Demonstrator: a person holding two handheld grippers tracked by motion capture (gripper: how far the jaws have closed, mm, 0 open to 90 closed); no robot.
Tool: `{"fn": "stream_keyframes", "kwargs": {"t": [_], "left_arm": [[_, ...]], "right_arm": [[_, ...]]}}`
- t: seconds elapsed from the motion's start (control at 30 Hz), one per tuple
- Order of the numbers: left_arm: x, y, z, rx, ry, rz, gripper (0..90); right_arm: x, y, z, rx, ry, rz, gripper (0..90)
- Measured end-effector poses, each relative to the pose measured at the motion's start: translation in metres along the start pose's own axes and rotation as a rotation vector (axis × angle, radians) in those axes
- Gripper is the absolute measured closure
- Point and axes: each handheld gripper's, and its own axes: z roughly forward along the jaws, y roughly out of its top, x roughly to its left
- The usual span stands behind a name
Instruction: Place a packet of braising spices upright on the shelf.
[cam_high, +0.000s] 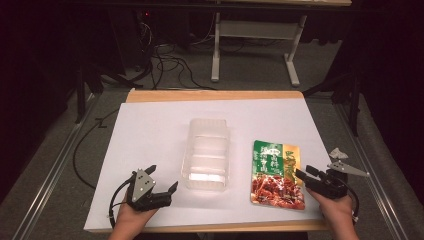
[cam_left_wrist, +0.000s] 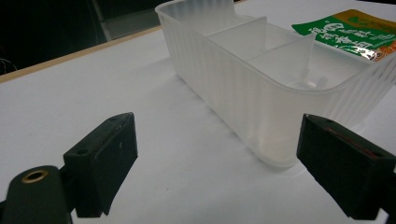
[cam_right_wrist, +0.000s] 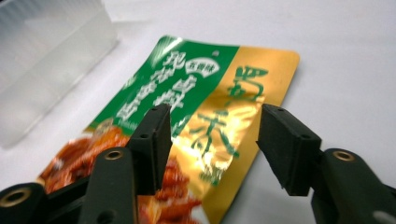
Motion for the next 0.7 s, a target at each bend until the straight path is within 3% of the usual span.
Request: {"fn": "stream_keyframes", "kwargs": {"t": [0.23, 0.4, 0.63, 0.7], "left_arm": [[0.003, -0.002, 0.001, 0.014, -0.003, -0.014, 12.7], [0.004, -0.003, 0.002, 0.020, -0.008, -0.017, 12.7], [0.003, -0.003, 0.004, 0.030, -0.012, -0.007, 12.7], [0.003, -0.003, 0.003, 0.029, -0.012, -0.013, 12.7]], "right_arm": [[-0.009, 0.013, 0.018, -0.032, -0.031, 0.008, 36.3], [-0.018, 0.024, 0.034, -0.032, -0.063, 0.040, 33.1], [-0.036, 0.037, 0.056, -0.004, -0.045, 0.099, 32.5], [-0.041, 0.039, 0.061, 0.019, -0.030, 0.140, 31.8]]}}
